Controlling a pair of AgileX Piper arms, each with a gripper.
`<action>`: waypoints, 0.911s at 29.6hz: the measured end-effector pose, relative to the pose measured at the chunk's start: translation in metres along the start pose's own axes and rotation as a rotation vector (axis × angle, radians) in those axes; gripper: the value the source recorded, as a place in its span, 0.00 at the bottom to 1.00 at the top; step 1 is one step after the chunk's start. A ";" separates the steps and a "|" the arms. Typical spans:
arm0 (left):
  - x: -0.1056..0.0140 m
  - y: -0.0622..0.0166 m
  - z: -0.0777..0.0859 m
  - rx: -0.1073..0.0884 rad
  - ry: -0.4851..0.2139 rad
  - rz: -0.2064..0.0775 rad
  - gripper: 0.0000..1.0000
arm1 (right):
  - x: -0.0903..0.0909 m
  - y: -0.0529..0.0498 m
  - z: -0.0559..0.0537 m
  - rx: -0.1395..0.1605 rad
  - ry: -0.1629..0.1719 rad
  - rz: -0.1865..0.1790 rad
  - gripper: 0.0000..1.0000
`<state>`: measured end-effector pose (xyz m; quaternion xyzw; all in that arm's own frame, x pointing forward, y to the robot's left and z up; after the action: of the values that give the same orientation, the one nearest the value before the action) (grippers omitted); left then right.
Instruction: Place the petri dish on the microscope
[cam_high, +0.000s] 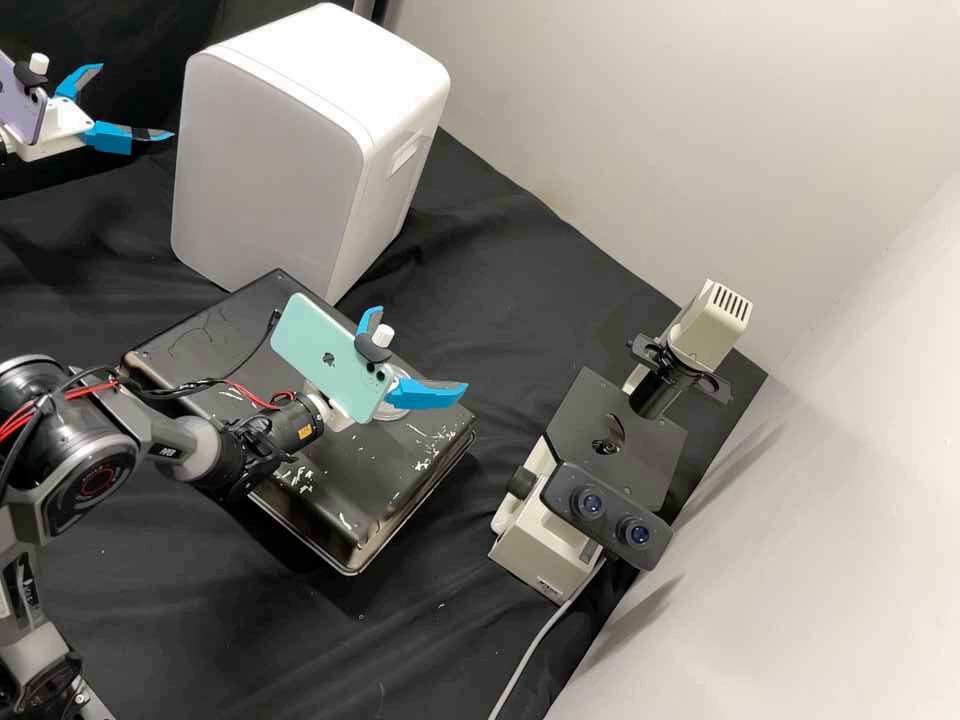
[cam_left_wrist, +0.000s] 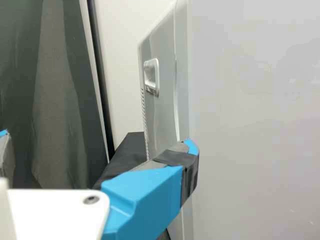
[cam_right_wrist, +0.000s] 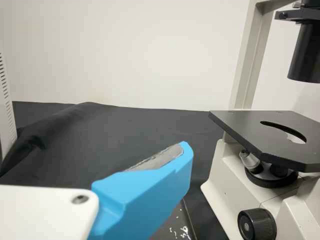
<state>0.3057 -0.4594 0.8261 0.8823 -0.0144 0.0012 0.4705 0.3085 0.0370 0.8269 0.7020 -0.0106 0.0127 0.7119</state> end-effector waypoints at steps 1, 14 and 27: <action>0.000 0.0000 0.000 0.000 0.000 0.000 1.00 | 0.000 0.000 0.000 0.000 0.000 0.000 1.00; -0.001 -0.0005 0.004 0.004 -0.016 -0.003 1.00 | 0.000 0.000 0.000 0.000 0.000 0.000 1.00; -0.041 0.0049 0.042 0.032 -0.225 0.058 1.00 | 0.000 0.000 0.000 0.000 0.000 0.000 1.00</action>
<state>0.2643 -0.4962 0.8061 0.8834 -0.0925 -0.0843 0.4516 0.3085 0.0370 0.8269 0.7020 -0.0106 0.0127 0.7119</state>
